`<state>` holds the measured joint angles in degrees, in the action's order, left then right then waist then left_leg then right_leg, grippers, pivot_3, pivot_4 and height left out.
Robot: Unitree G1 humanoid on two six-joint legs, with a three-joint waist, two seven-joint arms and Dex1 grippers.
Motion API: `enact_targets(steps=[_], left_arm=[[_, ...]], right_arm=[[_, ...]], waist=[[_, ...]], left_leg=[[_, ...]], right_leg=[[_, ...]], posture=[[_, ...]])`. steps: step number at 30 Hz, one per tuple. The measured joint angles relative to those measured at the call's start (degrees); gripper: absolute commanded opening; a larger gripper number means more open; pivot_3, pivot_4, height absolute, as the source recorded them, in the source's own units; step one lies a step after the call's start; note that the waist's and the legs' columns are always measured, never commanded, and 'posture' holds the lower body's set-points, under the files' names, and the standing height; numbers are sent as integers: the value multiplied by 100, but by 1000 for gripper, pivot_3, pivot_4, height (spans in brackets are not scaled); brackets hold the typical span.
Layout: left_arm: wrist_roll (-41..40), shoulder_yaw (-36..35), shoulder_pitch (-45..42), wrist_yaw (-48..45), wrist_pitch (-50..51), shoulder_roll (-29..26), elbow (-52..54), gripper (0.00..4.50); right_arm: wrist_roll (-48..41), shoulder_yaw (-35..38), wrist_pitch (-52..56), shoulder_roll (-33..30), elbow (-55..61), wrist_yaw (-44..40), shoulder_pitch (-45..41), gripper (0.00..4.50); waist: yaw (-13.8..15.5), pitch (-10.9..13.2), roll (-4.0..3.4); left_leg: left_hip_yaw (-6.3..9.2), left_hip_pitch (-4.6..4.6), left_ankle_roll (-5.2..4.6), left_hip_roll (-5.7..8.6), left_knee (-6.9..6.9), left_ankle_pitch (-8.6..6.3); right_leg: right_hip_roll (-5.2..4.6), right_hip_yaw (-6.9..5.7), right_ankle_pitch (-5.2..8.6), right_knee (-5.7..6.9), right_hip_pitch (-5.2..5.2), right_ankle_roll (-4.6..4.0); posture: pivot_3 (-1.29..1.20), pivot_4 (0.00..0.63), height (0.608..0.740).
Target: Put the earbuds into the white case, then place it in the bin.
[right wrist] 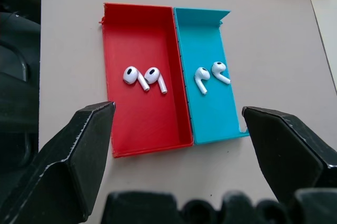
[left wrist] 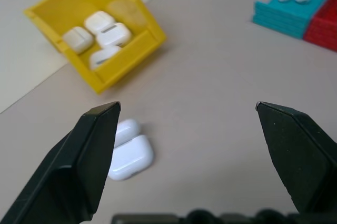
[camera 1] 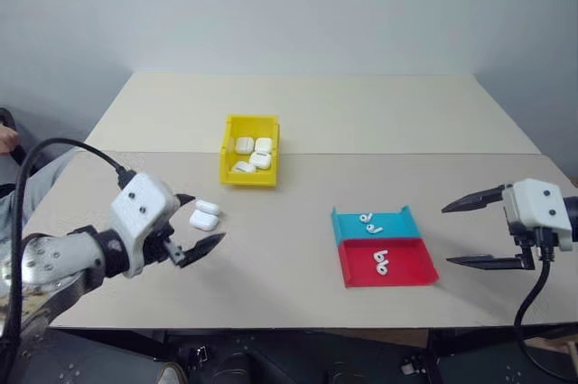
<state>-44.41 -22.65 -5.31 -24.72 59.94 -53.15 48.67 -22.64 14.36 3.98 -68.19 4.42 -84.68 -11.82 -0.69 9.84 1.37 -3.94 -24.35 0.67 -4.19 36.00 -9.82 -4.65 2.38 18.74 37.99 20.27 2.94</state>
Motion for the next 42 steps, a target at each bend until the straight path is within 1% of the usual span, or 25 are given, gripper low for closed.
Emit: enact_targets(steps=[3,6,7,10,14,17,20,23,30,36,42], left_arm=[[-228,268,-698,734,1062,80,207,4500],[-298,698,-1772,1283,2559,200,181,4500],[-370,879,-2078,1407,2905,134,73,4500],[-777,1387,-2690,1765,3216,-195,-553,4500],[-1435,2379,-3779,2521,3238,-566,-1797,4500],[-1921,2877,-4201,2885,3238,-708,-2390,4500],[-2249,3235,-4352,3334,3238,-714,-2883,4500],[-2539,3396,-4463,3722,3238,-574,-3410,4500],[-2882,3879,-4646,4442,3238,-327,-4130,4500],[-2945,4159,-4719,4634,3238,-33,-4583,4500],[-2889,4180,-4863,4729,3238,263,-4973,4500]], right_arm=[[0,-9,1,8,3,37,37,4467],[11,-20,1,17,20,95,131,4467],[15,-24,3,17,32,120,135,4467],[11,-8,70,15,87,169,182,4467],[7,17,257,16,317,318,368,4467],[7,27,371,30,440,422,527,4467],[-1,45,459,35,556,507,674,4467],[-13,108,560,34,661,538,802,4467],[-74,221,845,6,754,542,796,4467],[-69,252,910,6,804,544,882,4467],[-67,374,999,5,879,544,1034,4467]], waist=[[13,1,1],[30,1,2],[26,2,3],[-9,2,4],[3,4,6],[3,4,6],[5,4,6],[19,5,9],[32,5,9],[68,6,10],[92,6,10]], left_leg=[[3,-2,0,2,1,0],[8,-2,1,6,8,1],[8,-2,2,6,8,1],[8,1,2,6,2,1],[10,-3,3,6,1,1],[9,-5,4,10,-3,0],[9,-6,5,10,-4,1],[9,-6,6,11,2,1],[10,-6,7,15,2,2],[10,-9,8,17,5,3],[11,-9,9,19,5,3]], right_leg=[[0,-1,0,1,0,1],[2,-3,-1,6,-3,3],[2,-2,-1,5,-3,4],[2,1,-1,4,-1,3],[1,-1,-1,1,1,3],[-3,2,-1,-1,4,4],[-3,1,0,0,6,5],[-4,-1,0,2,4,5],[-6,-2,0,2,3,5],[-7,-3,0,2,3,5],[-8,-4,0,2,2,5]], posture=[[0,150,740],[0,150,740],[0,150,740],[0,150,740],[0,150,740],[0,150,740],[0,150,740],[0,150,740],[0,150,740],[0,150,740],[0,150,740]])
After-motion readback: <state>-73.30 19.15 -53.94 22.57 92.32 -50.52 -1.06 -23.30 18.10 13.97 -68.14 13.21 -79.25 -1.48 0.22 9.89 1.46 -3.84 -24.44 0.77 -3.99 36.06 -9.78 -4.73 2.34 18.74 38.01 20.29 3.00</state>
